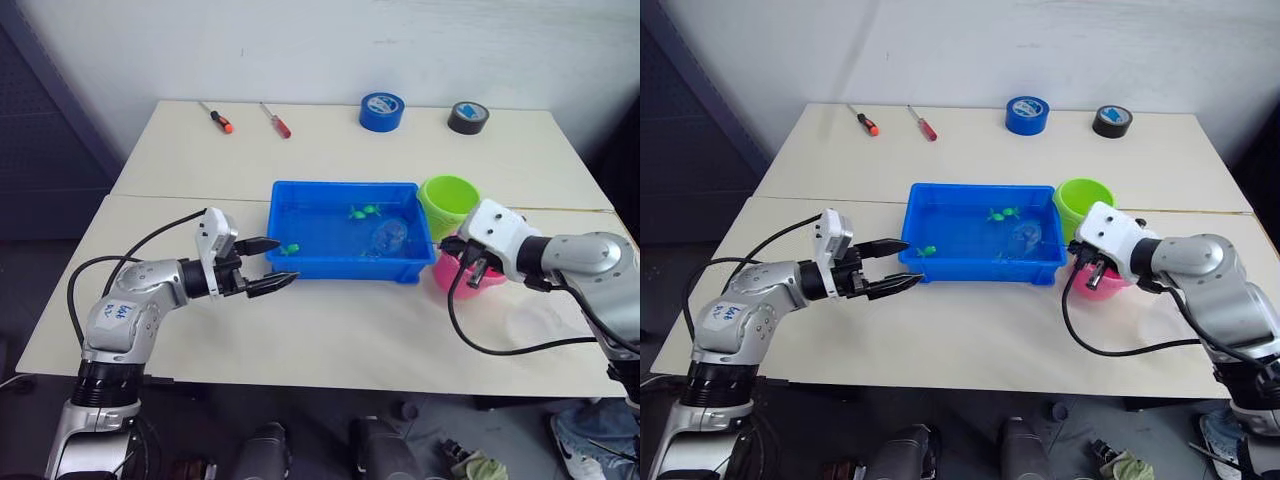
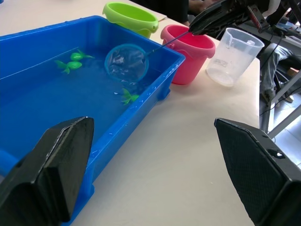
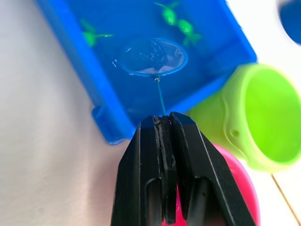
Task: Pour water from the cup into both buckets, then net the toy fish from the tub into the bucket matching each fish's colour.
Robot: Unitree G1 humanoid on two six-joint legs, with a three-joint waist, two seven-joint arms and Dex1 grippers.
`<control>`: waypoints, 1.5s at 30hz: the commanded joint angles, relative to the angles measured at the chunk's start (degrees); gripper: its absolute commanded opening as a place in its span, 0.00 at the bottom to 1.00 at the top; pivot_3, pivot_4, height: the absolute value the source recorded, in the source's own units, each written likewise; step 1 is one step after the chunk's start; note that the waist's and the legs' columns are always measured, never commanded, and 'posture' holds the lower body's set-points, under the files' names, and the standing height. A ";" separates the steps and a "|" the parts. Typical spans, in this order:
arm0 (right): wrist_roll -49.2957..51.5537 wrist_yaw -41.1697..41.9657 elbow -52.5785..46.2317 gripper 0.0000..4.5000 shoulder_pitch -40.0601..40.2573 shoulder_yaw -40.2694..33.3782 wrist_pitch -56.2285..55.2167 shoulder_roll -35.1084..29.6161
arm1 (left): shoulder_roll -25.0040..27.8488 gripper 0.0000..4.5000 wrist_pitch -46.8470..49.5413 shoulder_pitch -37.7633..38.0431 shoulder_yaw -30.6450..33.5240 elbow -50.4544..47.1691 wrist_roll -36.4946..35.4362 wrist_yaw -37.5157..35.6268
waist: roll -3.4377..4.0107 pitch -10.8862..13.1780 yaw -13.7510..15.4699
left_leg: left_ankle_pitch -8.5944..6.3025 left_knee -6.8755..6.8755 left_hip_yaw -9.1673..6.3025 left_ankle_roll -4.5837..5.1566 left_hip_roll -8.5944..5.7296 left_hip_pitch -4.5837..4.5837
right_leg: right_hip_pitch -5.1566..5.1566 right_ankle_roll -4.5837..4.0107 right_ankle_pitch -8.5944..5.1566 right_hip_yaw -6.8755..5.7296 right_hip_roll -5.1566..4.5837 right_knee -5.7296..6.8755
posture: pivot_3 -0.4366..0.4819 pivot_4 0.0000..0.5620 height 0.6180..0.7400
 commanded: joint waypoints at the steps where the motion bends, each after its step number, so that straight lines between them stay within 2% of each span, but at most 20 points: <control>1: -1.10 2.81 -0.14 0.00 -1.02 -0.43 -5.79 -0.79 | 0.63 0.99 0.14 -1.24 0.26 -1.04 -1.28 -0.53 | 0.00 0.00 0.00 | 0.00 0.00 0.01 0.00 0.00 0.00 | 0.00 0.00 0.00 -0.01 0.00 0.00 | 0.48 0.27 1.00; 6: -3.70 4.75 1.50 0.00 -0.99 0.91 -12.41 -0.31 | 0.69 0.99 0.45 -1.51 0.32 -0.95 -1.45 -0.40 | 0.00 0.00 0.00 | 0.00 -0.01 0.00 0.00 0.01 0.00 | 0.00 0.00 0.00 -0.01 0.01 0.00 | 0.48 0.27 1.00; 10: -3.10 5.12 2.97 0.00 -1.86 1.22 -13.35 2.15 | 0.73 0.99 1.05 -1.50 0.58 -1.52 -1.82 -0.03 | 0.00 0.00 -0.02 | 0.00 0.01 0.00 0.00 0.01 0.00 | 0.00 0.00 0.00 0.00 0.00 0.00 | 0.48 0.27 1.00; 16: -0.94 4.59 4.95 0.00 -3.52 0.24 -8.30 7.17 | 1.03 0.99 1.55 -1.20 1.22 -2.09 -2.23 0.42 | 0.00 0.00 -0.03 | 0.01 0.00 -0.04 -0.04 0.02 0.01 | -0.01 0.00 0.00 0.00 0.00 0.02 | 0.48 0.27 1.00; 30: 6.46 2.53 2.89 0.00 -0.50 -6.78 4.13 9.11 | 1.15 0.99 1.53 -1.05 1.41 -1.88 -2.45 1.05 | 0.00 0.00 -0.07 | 0.00 -0.02 -0.05 -0.03 0.01 0.00 | 0.01 0.00 0.00 0.02 -0.04 -0.01 | 0.48 0.27 1.00; 37: -2.27 1.65 5.59 0.00 -1.49 0.21 -6.82 9.08 | 3.32 0.99 -0.30 -0.65 1.49 1.29 -0.62 -0.36 | 0.00 0.00 -0.15 | 0.00 -0.03 -0.04 -0.03 0.01 0.00 | 0.00 0.00 0.00 0.00 -0.02 -0.02 | 0.48 0.27 1.00; 45: -3.83 0.76 9.28 0.00 -6.26 3.76 -7.85 14.58 | 5.49 0.99 -0.81 -0.50 2.70 2.25 -1.07 -0.45 | 0.00 0.00 -0.11 | 0.00 -0.05 0.01 -0.04 0.01 0.02 | -0.03 0.00 0.00 -0.04 -0.02 0.00 | 0.48 0.27 1.00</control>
